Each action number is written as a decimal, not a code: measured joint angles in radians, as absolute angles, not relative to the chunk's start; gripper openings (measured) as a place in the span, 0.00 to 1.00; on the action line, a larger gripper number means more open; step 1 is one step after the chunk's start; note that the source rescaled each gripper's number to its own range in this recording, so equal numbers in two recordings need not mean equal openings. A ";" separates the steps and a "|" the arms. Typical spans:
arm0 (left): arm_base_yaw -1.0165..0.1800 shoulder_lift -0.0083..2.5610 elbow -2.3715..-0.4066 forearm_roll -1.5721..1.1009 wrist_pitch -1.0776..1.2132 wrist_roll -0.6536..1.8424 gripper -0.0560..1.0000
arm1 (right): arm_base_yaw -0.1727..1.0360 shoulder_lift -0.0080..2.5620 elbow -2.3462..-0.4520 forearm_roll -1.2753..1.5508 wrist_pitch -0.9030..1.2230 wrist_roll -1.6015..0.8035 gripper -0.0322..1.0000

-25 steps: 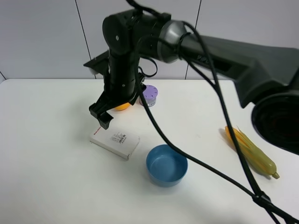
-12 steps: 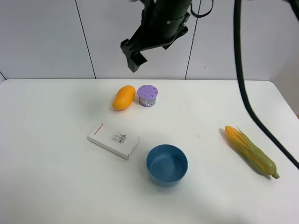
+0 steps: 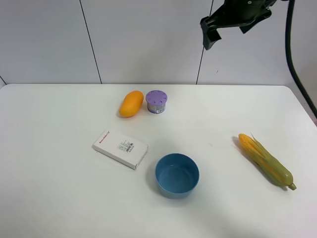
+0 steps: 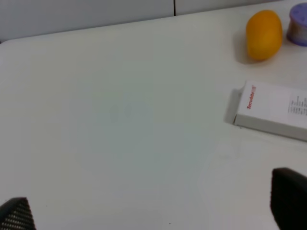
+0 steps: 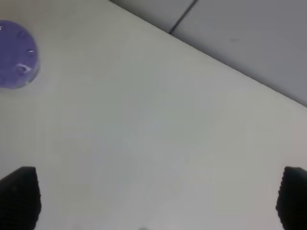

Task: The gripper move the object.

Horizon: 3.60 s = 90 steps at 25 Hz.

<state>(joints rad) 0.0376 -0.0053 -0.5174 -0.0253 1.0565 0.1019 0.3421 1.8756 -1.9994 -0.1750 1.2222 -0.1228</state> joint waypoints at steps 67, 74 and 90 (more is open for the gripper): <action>0.038 -0.005 -0.517 -0.025 1.057 0.102 1.00 | 0.004 -0.002 -0.554 -0.060 1.108 -0.024 1.00; 0.038 -0.005 -0.517 -0.025 1.057 0.102 1.00 | 0.004 -0.002 -0.501 -0.031 1.073 0.022 1.00; 0.038 -0.005 -0.517 -0.025 1.057 0.102 1.00 | 0.004 -0.002 -0.500 -0.031 1.071 0.023 1.00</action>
<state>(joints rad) 0.0376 -0.0053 -0.5174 -0.0253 1.0565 0.1019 0.0043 -0.0023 -0.5005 -0.0315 1.0706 0.0230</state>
